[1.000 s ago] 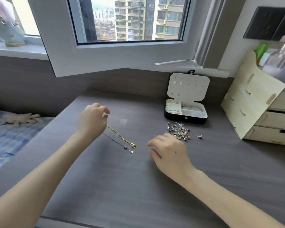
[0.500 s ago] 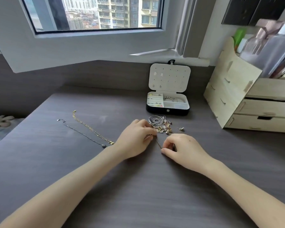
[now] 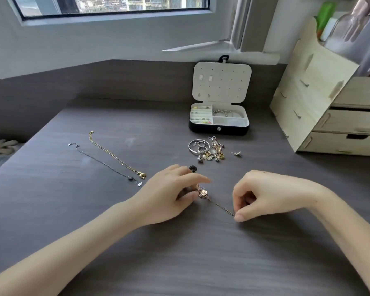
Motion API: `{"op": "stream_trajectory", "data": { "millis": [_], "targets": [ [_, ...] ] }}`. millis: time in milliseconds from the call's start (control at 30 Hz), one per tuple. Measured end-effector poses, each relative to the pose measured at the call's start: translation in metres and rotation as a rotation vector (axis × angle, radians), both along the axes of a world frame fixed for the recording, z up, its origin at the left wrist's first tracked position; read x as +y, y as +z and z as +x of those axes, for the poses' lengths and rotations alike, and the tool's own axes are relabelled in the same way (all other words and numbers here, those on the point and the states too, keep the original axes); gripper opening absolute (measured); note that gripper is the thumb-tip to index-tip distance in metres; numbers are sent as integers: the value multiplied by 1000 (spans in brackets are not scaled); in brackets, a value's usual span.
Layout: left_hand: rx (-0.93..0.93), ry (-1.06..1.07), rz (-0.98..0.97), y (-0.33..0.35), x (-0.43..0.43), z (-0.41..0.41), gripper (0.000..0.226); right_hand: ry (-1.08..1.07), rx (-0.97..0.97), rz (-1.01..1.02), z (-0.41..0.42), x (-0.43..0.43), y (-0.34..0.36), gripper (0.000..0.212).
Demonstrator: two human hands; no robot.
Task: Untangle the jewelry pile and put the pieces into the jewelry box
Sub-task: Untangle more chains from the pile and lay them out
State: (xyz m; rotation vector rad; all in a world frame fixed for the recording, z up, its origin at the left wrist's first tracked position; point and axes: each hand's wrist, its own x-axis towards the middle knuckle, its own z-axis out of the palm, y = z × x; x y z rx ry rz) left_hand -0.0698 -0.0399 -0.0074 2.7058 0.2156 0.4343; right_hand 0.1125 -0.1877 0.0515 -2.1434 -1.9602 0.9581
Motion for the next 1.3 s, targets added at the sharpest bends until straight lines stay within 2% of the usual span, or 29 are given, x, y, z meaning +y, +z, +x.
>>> {"op": "stream_trajectory", "data": {
  "millis": [67,200,333,500,600,800,1033,1100,1167,1300],
  "targets": [
    [-8,85,-92,4,0,2,26,-24,11,24,5,5,-2,20],
    [-23,177,-218,10,6,8,18,-178,55,239,3,19,-16,17],
    [22,150,-230,7,6,10,10,-221,135,394,-12,25,-30,16],
    [28,127,-163,0,3,8,9,-180,57,516,-22,28,-46,8],
    [29,129,-175,0,4,8,10,-216,112,514,-21,27,-45,6],
    [-1,120,-186,-1,3,7,2,-333,358,482,-16,27,-40,3],
    [-22,124,-224,0,2,7,10,-500,599,429,-13,28,-34,6],
    [-39,120,-258,1,2,7,5,-520,601,424,-12,29,-33,6],
    [-62,130,-316,3,1,6,12,-533,574,429,-12,29,-32,6],
    [-92,139,-487,6,-1,7,7,-501,362,490,-8,26,-35,10]
  ]
}}
